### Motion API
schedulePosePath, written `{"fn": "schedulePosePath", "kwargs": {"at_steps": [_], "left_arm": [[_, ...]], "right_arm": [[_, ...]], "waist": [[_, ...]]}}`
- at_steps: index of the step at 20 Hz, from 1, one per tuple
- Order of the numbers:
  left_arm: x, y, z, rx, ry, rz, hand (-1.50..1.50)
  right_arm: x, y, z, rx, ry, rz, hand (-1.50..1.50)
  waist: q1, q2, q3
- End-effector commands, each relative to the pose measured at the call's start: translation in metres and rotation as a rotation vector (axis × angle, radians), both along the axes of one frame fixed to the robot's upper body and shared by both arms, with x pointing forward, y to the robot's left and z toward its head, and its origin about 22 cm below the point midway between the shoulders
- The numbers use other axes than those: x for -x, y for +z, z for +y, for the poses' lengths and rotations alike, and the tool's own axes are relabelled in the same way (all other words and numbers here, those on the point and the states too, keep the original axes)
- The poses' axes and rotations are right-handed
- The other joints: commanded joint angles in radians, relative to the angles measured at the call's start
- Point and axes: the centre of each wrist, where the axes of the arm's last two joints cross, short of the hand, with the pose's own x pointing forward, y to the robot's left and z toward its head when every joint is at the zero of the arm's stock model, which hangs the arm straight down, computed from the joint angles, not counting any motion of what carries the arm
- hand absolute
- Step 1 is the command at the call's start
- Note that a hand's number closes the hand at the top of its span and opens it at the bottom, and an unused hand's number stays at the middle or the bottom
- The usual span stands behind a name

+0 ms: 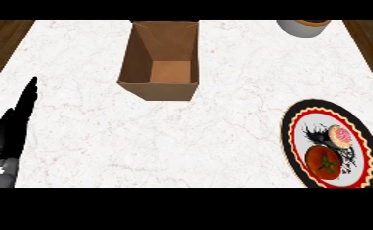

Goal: Pick the cupcake from the plate and place it in the cardboard box

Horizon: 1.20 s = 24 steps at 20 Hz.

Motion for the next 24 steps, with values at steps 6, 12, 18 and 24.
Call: {"fn": "schedulePosePath", "kwargs": {"at_steps": [6,12,18,24], "left_arm": [[-0.012,-0.004,-0.014,-0.001,-0.025,0.007,0.0],[-0.02,0.003,-0.002,-0.01,0.003,0.01,0.0],[-0.016,0.0,-0.001,0.004,0.002,0.012,0.0],[-0.003,-0.002,0.005,-0.011,0.032,0.013,0.0]], "right_arm": [[-0.044,0.041,-0.006,0.376,0.17,0.193,-1.5],[-0.071,0.015,0.025,0.446,0.242,0.325,-1.5],[-0.084,0.008,0.032,0.53,0.207,0.36,-1.5],[-0.09,-0.003,0.046,0.527,0.227,0.358,-1.5]], "waist": [[0.018,-0.003,-0.003],[0.003,-0.006,-0.003],[-0.002,-0.008,-0.003],[-0.005,-0.009,-0.004]]}}
